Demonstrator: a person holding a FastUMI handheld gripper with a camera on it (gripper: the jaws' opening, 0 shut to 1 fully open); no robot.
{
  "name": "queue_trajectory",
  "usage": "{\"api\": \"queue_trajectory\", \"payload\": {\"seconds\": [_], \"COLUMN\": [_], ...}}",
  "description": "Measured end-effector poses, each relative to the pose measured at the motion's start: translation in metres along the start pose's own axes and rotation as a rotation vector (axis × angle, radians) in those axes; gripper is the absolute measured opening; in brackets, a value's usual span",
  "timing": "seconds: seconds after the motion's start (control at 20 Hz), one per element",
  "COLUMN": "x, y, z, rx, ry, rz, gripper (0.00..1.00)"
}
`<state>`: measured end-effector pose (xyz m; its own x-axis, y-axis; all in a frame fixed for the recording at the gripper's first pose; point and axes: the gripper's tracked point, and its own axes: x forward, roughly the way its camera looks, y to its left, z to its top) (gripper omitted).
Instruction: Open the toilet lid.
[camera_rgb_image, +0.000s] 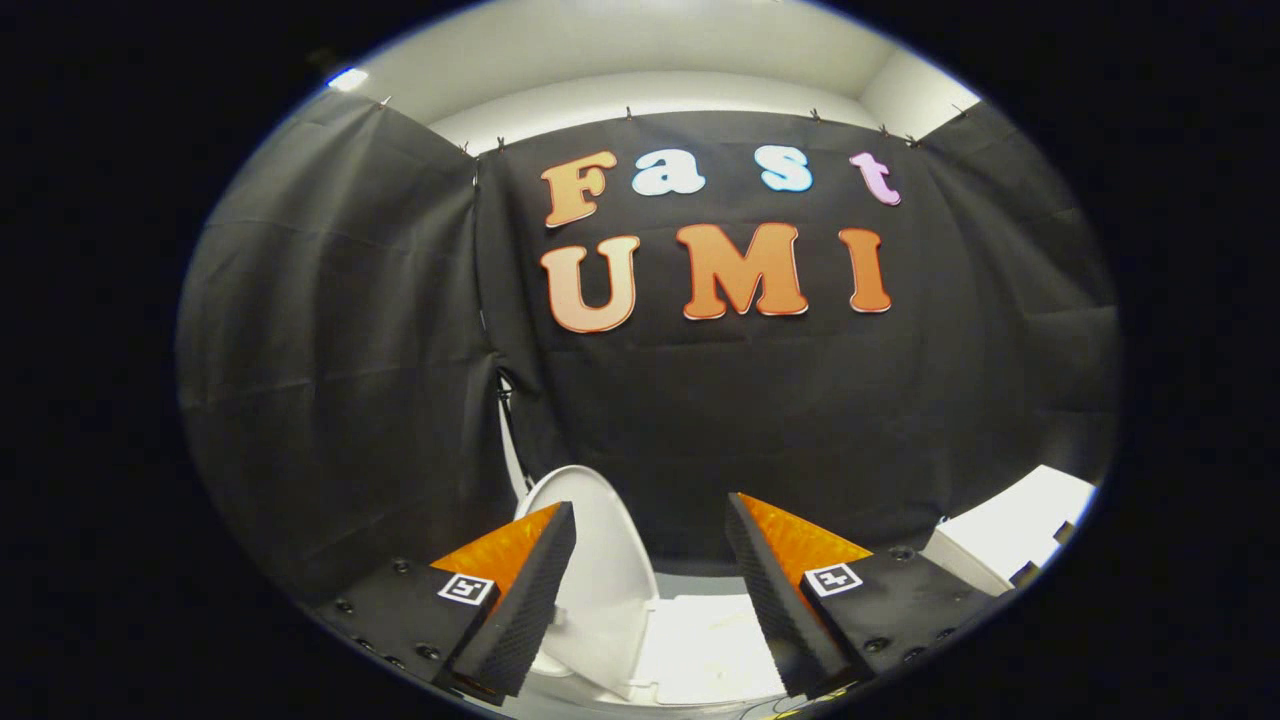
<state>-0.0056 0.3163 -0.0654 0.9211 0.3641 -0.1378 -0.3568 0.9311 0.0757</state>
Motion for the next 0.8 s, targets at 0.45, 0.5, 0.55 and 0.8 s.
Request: {"api": "queue_trajectory", "payload": {"seconds": [0.45,0.5,0.55,0.8], "x": [-0.019,-0.023,-0.026,-0.043], "y": [-0.115,-0.128,-0.141,-0.195], "z": [0.027,0.028,0.030,0.037], "rx": [0.000,0.014,0.025,0.027], "ry": [-0.030,-0.035,-0.038,-0.058], "rz": [-0.157,-0.174,-0.195,-0.269], "gripper": [0.97,0.97,0.97,0.97]}}
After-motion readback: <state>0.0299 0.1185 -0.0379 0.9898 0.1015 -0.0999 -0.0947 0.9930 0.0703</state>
